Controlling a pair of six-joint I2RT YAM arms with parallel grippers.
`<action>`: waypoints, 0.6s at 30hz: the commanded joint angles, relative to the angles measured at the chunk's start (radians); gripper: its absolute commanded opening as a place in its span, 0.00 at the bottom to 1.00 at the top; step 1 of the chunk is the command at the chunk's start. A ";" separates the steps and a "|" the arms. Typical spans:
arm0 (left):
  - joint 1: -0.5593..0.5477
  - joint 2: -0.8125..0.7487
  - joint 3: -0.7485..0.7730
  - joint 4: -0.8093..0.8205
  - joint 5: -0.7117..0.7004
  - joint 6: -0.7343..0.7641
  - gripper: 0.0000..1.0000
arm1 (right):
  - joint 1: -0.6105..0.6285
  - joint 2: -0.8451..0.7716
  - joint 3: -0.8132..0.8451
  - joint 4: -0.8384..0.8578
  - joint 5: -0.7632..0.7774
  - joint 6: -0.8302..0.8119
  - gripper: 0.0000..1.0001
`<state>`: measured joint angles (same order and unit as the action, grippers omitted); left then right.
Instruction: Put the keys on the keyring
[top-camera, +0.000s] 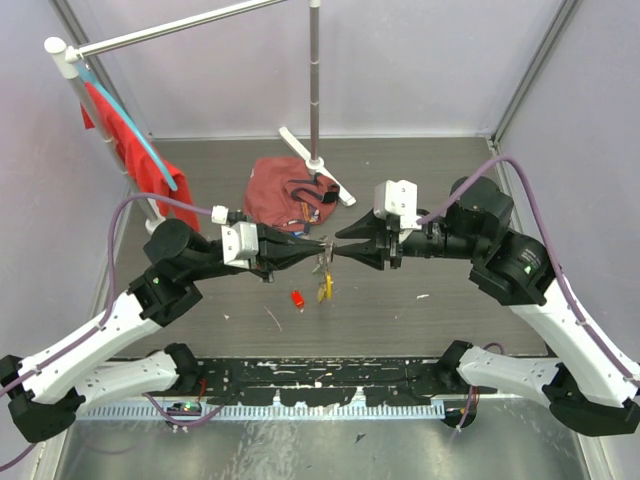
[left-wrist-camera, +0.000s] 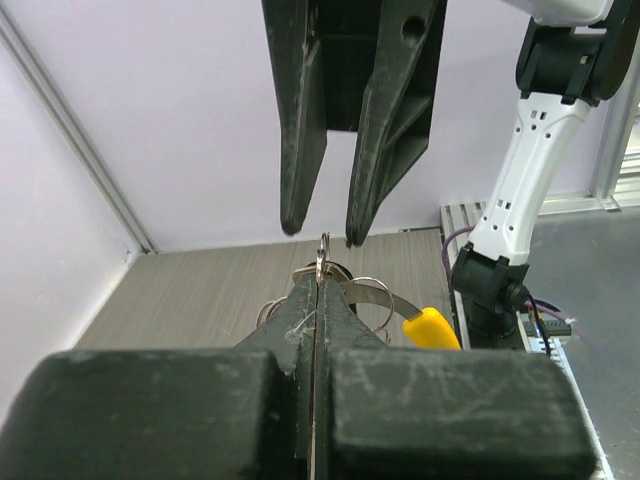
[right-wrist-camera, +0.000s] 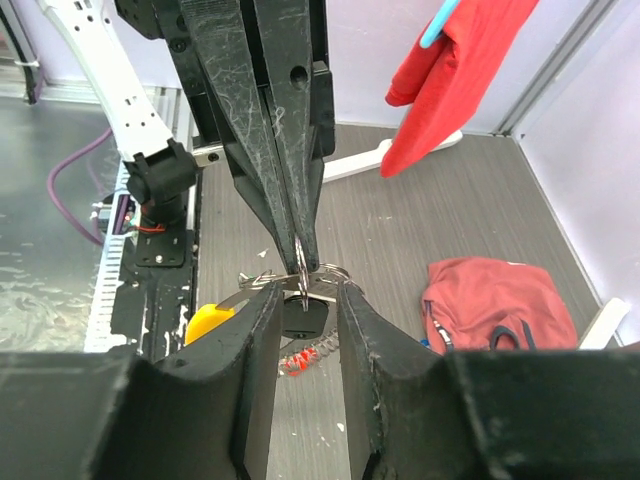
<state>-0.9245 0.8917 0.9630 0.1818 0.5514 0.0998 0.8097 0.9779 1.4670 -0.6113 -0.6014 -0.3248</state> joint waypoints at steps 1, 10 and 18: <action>0.000 -0.010 -0.001 0.097 0.024 -0.017 0.00 | 0.001 0.003 -0.011 0.124 -0.067 0.039 0.35; -0.001 -0.011 0.000 0.088 0.045 -0.010 0.00 | 0.000 0.010 -0.025 0.134 -0.078 0.046 0.35; -0.001 -0.017 0.000 0.097 0.077 -0.014 0.00 | 0.000 0.026 -0.030 0.129 -0.109 0.056 0.33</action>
<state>-0.9245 0.8921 0.9630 0.2138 0.6033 0.0921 0.8097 0.9997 1.4342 -0.5304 -0.6800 -0.2848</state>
